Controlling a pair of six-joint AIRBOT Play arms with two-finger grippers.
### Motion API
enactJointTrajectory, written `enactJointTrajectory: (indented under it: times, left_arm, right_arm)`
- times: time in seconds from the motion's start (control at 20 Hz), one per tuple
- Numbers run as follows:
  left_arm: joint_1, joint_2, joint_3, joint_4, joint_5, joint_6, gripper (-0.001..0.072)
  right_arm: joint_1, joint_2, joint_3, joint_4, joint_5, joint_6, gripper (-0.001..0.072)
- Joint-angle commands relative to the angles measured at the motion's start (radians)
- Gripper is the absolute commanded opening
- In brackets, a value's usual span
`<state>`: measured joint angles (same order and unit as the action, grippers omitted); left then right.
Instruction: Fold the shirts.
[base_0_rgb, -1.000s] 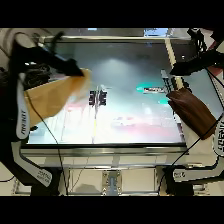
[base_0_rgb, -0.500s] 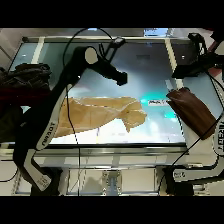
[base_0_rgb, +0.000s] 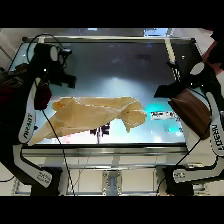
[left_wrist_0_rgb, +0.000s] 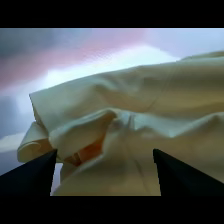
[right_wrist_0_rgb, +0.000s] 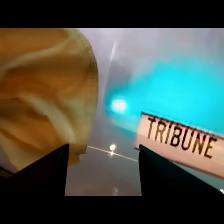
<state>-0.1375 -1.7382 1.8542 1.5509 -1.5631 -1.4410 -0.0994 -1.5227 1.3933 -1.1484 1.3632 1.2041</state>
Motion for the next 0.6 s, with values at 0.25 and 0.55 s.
enactJointTrajectory:
  times: [0.25, 0.55]
  left_arm:
    - [0.169, 0.002, -0.08, -0.19, -0.062, 0.159, 0.0697]
    - [0.169, 0.002, -0.141, -0.189, -0.086, 0.189, 0.0697]
  right_arm:
    - [0.107, -0.033, -0.248, 0.045, -0.159, -0.002, 0.0508]
    - [0.114, -0.112, -0.267, 0.142, -0.167, -0.002, 0.0507]
